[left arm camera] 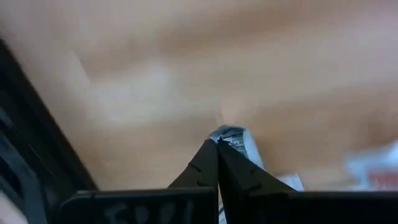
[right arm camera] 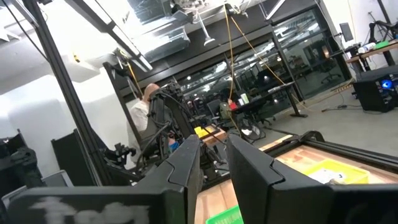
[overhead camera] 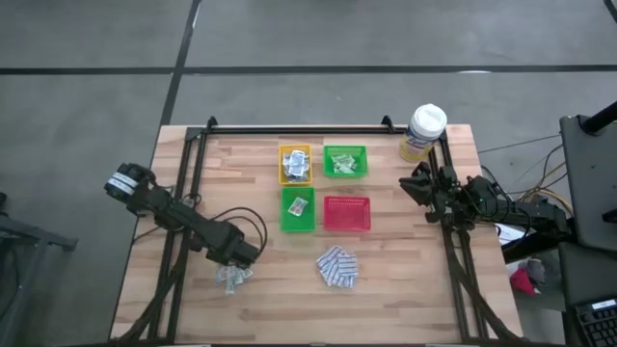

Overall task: Pick & Place First Aid Supplies
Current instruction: Put the orange ointment pack into the bottom green bin

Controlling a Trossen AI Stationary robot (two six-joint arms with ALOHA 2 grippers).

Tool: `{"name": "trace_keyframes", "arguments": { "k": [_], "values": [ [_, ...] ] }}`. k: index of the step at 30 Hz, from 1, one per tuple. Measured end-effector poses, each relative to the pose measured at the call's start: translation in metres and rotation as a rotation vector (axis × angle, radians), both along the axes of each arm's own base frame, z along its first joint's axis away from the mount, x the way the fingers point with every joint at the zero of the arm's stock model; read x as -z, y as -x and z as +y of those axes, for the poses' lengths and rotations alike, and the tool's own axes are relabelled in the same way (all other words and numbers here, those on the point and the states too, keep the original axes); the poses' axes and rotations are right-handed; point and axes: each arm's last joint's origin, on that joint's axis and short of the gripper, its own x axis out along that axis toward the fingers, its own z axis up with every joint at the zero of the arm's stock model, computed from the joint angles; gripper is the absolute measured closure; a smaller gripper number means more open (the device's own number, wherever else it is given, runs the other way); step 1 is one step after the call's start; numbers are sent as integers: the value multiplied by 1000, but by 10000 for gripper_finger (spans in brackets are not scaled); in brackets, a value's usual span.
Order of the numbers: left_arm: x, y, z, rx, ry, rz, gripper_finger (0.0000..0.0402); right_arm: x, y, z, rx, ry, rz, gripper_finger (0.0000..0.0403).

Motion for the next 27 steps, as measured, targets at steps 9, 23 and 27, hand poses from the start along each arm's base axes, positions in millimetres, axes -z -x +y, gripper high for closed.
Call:
{"name": "trace_keyframes", "arguments": {
  "k": [9,23,27],
  "values": [
    [-18,4,7,-68,-85,-135,401,0,0,0,0,0,0,331],
    [-37,-10,11,-75,-275,-514,401,0,0,0,0,0,0,321],
    [-44,-19,11,-38,-371,-677,401,0,0,0,0,0,0,322]
  ]
}}
